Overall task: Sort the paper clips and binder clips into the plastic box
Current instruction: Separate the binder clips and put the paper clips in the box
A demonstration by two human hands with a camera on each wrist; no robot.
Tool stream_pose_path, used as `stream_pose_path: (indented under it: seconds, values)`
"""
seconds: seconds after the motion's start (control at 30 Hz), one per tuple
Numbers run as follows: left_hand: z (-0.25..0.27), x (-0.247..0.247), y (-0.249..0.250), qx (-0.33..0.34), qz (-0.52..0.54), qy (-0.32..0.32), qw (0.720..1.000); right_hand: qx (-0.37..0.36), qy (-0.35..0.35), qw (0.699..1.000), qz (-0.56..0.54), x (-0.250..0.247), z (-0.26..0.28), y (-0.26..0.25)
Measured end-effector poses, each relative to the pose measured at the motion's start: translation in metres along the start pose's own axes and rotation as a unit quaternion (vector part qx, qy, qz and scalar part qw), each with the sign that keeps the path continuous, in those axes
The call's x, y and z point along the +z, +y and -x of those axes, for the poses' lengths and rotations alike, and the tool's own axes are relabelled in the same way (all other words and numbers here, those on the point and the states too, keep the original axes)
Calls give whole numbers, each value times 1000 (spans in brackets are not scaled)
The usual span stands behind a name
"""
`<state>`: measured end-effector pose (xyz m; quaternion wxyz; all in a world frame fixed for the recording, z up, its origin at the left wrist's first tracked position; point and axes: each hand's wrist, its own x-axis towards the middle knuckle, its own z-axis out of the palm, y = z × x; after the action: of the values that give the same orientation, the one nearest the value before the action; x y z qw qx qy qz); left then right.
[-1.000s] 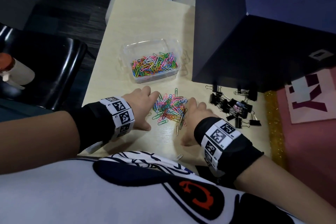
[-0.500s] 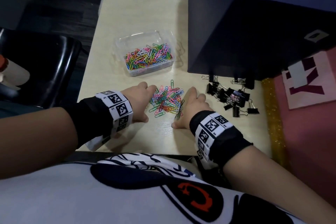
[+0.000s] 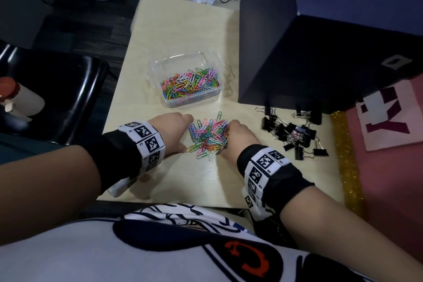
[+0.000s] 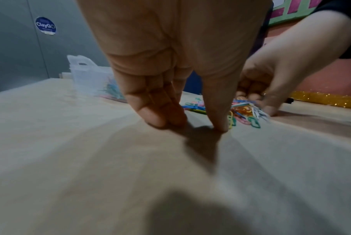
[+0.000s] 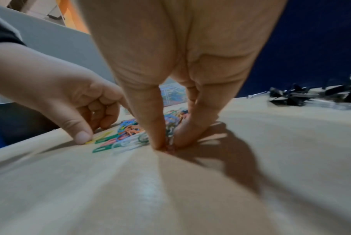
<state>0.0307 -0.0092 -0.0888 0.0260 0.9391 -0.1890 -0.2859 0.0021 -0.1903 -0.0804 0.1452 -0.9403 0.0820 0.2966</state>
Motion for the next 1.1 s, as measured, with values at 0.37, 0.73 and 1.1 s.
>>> stream_pose_path:
  seconds: [0.37,0.73,1.1]
  values:
    - [-2,-21,-11,-56,79,141,985,-14,21,999,-23,-13,-5,-6]
    - [18,-15,-16,-44,35,108,993,-134,32,990,21,3,-8,-9]
    - [1,2,11,60,-46,51,996,-136,56,989,-15,-1,-13,-8]
